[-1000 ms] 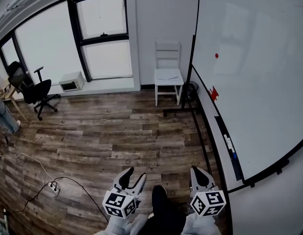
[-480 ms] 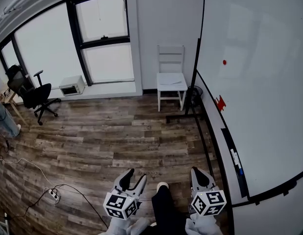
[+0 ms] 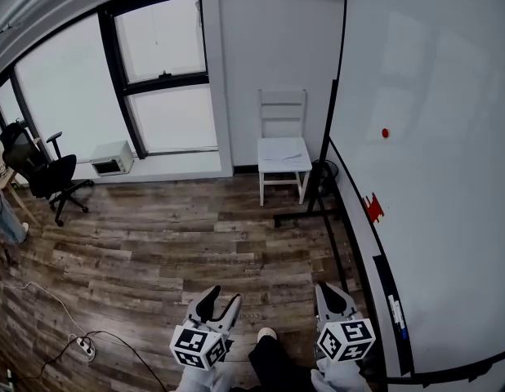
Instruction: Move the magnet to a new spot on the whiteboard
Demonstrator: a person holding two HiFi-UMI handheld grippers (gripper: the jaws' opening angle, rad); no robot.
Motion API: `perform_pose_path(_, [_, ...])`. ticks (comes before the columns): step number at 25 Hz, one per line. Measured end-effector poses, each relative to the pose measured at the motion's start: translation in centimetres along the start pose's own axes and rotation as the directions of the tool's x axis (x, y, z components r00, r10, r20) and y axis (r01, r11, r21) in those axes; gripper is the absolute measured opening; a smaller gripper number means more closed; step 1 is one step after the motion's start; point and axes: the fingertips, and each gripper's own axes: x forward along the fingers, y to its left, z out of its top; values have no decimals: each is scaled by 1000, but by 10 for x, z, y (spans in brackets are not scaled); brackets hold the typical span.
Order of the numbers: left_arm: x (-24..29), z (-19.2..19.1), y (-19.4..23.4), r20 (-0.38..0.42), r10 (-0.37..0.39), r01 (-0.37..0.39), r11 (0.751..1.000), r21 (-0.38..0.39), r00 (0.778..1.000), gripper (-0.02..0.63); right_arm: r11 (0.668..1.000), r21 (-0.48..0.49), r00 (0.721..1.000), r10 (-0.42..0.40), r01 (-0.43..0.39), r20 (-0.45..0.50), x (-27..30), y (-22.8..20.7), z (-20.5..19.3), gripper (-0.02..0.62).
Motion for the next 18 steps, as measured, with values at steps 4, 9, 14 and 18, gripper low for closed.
perform_pose_path(4, [45, 13, 19, 5, 1, -1, 1000, -1, 1000, 207, 1000, 0, 1000, -3, 3, 3, 44, -24, 15, 28])
perform_pose_path(9, [92, 22, 47, 2, 0, 0, 1000, -3, 1000, 207, 1000, -3, 1000, -9, 9, -9, 94, -42, 23, 28])
perform_pose_path(14, [134, 30, 72, 7, -6, 6, 1000, -10, 1000, 207, 1000, -7, 1000, -21, 21, -12, 135, -57, 33, 28])
perform_pose_path(18, [169, 34, 91, 16, -8, 9, 1000, -8, 1000, 207, 1000, -11, 1000, -28, 28, -8, 168, -73, 38, 28])
